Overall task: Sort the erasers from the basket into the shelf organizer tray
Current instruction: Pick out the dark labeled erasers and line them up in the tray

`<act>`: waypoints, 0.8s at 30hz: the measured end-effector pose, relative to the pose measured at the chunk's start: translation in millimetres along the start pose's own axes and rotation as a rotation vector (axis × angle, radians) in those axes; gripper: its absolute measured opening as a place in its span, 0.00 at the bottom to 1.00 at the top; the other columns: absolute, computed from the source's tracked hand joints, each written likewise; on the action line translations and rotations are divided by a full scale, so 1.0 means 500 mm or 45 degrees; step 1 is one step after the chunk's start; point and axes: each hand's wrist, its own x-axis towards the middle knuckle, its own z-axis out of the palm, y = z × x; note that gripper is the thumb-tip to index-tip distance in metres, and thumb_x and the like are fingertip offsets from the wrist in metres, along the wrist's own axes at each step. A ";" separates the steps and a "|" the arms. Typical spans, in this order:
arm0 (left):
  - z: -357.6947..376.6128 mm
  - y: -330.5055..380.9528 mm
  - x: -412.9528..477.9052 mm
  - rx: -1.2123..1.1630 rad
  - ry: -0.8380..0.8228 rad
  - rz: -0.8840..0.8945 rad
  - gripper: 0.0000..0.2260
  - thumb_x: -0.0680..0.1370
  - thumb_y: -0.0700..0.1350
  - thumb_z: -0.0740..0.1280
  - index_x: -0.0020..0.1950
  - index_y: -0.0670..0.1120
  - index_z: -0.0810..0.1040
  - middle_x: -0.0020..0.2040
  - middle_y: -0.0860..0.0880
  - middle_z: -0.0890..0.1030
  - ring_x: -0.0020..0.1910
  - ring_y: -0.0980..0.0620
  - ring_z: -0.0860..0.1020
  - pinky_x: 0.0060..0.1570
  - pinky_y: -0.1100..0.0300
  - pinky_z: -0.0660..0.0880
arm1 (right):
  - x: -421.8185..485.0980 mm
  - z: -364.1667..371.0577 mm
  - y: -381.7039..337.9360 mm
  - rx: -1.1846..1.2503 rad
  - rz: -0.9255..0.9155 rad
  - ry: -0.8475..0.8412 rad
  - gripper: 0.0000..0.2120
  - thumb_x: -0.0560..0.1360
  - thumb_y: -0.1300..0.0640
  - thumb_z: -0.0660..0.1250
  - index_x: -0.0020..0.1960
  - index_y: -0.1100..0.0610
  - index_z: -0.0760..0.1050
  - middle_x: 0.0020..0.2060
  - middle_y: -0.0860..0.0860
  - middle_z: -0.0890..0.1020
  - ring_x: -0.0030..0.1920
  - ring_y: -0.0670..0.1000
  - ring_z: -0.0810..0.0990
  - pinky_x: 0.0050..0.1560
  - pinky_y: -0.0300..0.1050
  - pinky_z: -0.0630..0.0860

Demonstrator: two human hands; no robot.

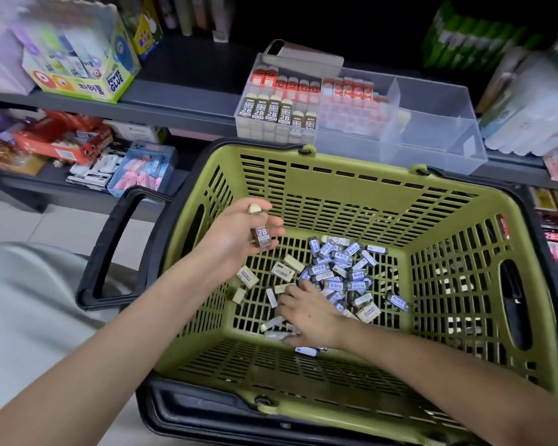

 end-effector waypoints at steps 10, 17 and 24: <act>0.003 -0.022 0.019 -0.090 0.240 -0.207 0.05 0.79 0.36 0.60 0.52 0.43 0.74 0.40 0.45 0.77 0.37 0.52 0.76 0.39 0.59 0.75 | 0.014 -0.089 0.020 1.283 0.863 0.454 0.06 0.69 0.50 0.70 0.43 0.52 0.79 0.40 0.41 0.78 0.46 0.45 0.72 0.47 0.42 0.62; 0.063 -0.042 0.021 0.094 -0.224 -0.031 0.30 0.64 0.54 0.74 0.63 0.50 0.68 0.52 0.47 0.81 0.50 0.50 0.80 0.51 0.54 0.75 | -0.025 -0.268 0.067 1.989 0.826 0.726 0.04 0.71 0.58 0.71 0.45 0.56 0.82 0.43 0.62 0.82 0.42 0.52 0.77 0.52 0.56 0.76; 0.116 -0.050 0.049 -0.091 -0.087 -0.165 0.06 0.77 0.37 0.66 0.50 0.46 0.73 0.39 0.47 0.77 0.37 0.47 0.81 0.36 0.58 0.72 | -0.102 -0.212 0.149 1.947 1.008 0.619 0.05 0.75 0.60 0.67 0.47 0.55 0.81 0.39 0.49 0.84 0.40 0.49 0.78 0.36 0.34 0.74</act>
